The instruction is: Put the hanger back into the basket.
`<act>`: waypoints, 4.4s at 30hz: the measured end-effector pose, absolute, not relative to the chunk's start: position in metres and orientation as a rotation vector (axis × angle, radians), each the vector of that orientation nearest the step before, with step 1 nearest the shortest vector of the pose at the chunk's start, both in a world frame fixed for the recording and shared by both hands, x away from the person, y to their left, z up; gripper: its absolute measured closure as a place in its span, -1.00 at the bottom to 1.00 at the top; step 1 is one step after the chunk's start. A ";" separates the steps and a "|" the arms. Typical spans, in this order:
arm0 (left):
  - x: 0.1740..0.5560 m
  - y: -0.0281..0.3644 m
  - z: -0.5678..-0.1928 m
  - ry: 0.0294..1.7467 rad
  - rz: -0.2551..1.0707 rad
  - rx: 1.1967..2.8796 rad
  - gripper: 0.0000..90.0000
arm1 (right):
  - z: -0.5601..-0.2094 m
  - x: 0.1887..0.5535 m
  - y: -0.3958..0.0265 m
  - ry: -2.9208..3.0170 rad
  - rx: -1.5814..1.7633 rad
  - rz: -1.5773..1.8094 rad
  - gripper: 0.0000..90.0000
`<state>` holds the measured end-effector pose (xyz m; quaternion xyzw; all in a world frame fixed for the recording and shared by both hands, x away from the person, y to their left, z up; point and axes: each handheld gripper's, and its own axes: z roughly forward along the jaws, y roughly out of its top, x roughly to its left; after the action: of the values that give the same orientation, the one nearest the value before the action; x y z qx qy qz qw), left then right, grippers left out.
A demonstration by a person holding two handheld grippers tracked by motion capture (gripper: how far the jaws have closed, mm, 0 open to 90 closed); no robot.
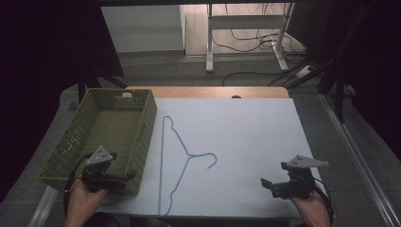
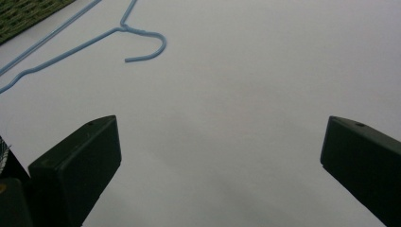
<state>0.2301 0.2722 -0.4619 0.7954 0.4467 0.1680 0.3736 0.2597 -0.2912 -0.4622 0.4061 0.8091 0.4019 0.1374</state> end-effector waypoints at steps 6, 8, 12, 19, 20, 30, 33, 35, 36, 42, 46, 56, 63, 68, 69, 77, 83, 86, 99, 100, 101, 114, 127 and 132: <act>0.231 0.271 -0.462 1.133 0.429 2.036 -0.97 | -0.461 0.259 -0.293 2.329 1.174 1.170 -1.00; 0.231 0.271 -0.463 1.134 0.428 2.036 -0.97 | -0.462 0.259 -0.293 2.330 1.174 1.170 -1.00; 0.231 0.270 -0.464 1.137 0.459 2.053 -0.98 | -0.464 0.260 -0.293 2.338 1.178 1.167 -1.00; 0.232 0.269 -0.466 1.169 0.443 2.069 -0.98 | -0.464 0.262 -0.294 2.341 1.185 1.172 -1.00; 0.233 0.269 -0.466 1.172 0.440 2.069 -0.97 | -0.464 0.262 -0.293 2.343 1.183 1.171 -1.00; 0.236 0.265 -0.459 1.184 0.412 2.063 -0.93 | -0.464 0.263 -0.293 2.349 1.191 1.147 -1.00; 0.236 0.262 -0.456 1.178 0.411 2.064 -0.93 | -0.464 0.262 -0.292 2.346 1.190 1.155 -1.00; 0.237 0.257 -0.450 1.161 0.411 2.064 -0.92 | -0.464 0.262 -0.292 2.343 1.191 1.156 -1.00; 0.237 0.257 -0.450 1.161 0.411 2.064 -0.92 | -0.464 0.262 -0.292 2.343 1.191 1.156 -1.00; 0.239 0.248 -0.441 1.135 0.398 2.072 -0.93 | -0.464 0.262 -0.292 2.343 1.201 1.153 -1.00; 0.242 0.243 -0.437 1.127 0.372 2.068 -0.95 | -0.465 0.262 -0.290 2.342 1.193 1.149 -1.00; 0.254 0.217 -0.430 1.094 0.336 2.122 -0.98 | -0.465 0.263 -0.289 2.342 1.195 1.143 -1.00; 0.261 0.202 -0.429 1.101 0.342 2.211 -1.00 | -0.465 0.263 -0.289 2.343 1.194 1.141 -1.00; 0.265 0.193 -0.428 1.107 0.293 2.201 -1.00 | -0.466 0.263 -0.289 2.346 1.193 1.131 -1.00; 0.266 0.190 -0.428 1.106 0.286 2.207 -1.00 | -0.466 0.263 -0.289 2.346 1.193 1.131 -1.00; 0.273 0.163 -0.431 1.086 0.243 2.270 -0.99 | -0.467 0.263 -0.288 2.353 1.192 1.121 -1.00; 0.281 0.146 -0.438 1.081 0.226 2.303 -0.94 | -0.467 0.263 -0.288 2.359 1.188 1.116 -1.00; 0.286 0.139 -0.443 1.083 0.214 2.304 -0.91 | -0.467 0.263 -0.288 2.360 1.187 1.115 -1.00; 0.315 0.115 -0.469 1.087 0.177 2.351 -0.42 | -0.468 0.263 -0.288 2.368 1.187 1.109 -1.00; 0.315 0.115 -0.469 1.087 0.177 2.351 -0.30 | -0.468 0.263 -0.288 2.368 1.187 1.109 -1.00; 0.318 0.115 -0.473 1.096 0.149 2.339 -0.30 | -0.469 0.263 -0.288 2.369 1.184 1.108 -1.00; 0.337 0.109 -0.500 1.118 0.084 2.342 0.51 | -0.470 0.264 -0.286 2.386 1.179 1.090 -0.99; 0.346 0.096 -0.519 1.154 0.177 2.362 0.67 | -0.471 0.264 -0.286 2.389 1.182 1.085 -0.99; 0.344 0.095 -0.519 1.190 0.183 2.334 0.86 | -0.471 0.264 -0.285 2.396 1.174 1.076 -0.99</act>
<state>0.3435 0.0952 -0.5192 0.8594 0.4381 0.0673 0.2551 0.2635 -0.2854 -0.4712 0.4044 0.8255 0.3709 0.1321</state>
